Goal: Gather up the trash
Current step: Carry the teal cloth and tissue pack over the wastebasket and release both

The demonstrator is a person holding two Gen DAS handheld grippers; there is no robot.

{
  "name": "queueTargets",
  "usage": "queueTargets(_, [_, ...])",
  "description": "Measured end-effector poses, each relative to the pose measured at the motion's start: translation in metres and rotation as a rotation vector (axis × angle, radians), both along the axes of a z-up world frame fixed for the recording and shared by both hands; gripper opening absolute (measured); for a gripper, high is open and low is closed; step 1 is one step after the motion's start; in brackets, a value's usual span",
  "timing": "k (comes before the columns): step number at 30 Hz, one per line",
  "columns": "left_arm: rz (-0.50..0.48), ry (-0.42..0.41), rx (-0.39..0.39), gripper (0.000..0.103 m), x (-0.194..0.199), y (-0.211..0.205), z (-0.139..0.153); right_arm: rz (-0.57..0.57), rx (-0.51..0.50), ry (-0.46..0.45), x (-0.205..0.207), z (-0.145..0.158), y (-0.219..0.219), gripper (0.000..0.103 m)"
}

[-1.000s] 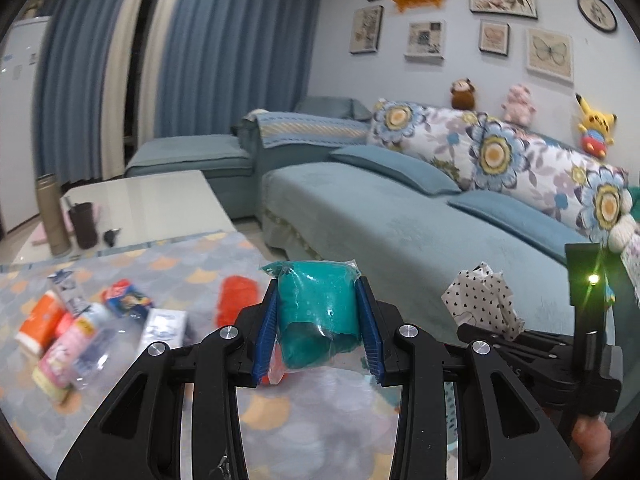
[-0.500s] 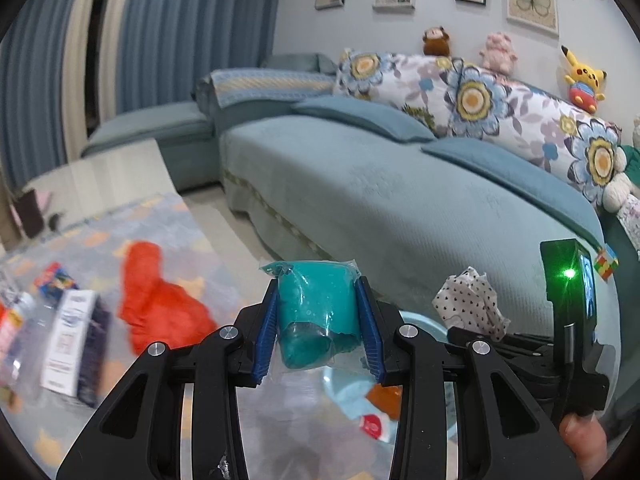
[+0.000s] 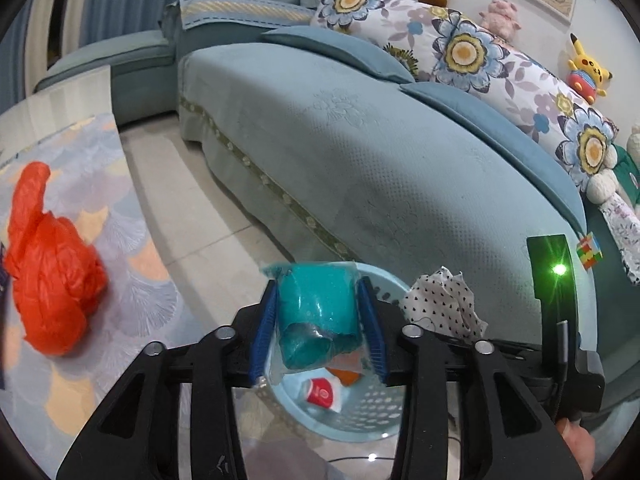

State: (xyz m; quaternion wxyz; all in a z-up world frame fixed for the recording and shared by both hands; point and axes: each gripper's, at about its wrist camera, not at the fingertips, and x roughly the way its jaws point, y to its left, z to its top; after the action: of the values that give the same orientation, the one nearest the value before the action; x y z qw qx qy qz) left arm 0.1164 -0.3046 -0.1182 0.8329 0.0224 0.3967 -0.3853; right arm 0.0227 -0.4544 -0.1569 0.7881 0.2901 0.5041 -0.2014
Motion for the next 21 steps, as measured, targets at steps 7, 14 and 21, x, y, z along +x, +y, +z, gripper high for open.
queueTargets(7, [-0.015,-0.021,-0.023,0.067,-0.004,0.005,0.008,-0.029,-0.003,-0.007,-0.005,0.0,-0.005,0.023])
queueTargets(14, [-0.037,-0.062,-0.034,0.068,-0.012,0.014,0.02,-0.025,-0.032,-0.047,-0.007,0.009,-0.004,0.044])
queueTargets(21, [-0.022,-0.085,-0.099,0.068,-0.018,0.048,0.042,0.014,-0.094,-0.146,-0.005,0.032,0.011,0.044])
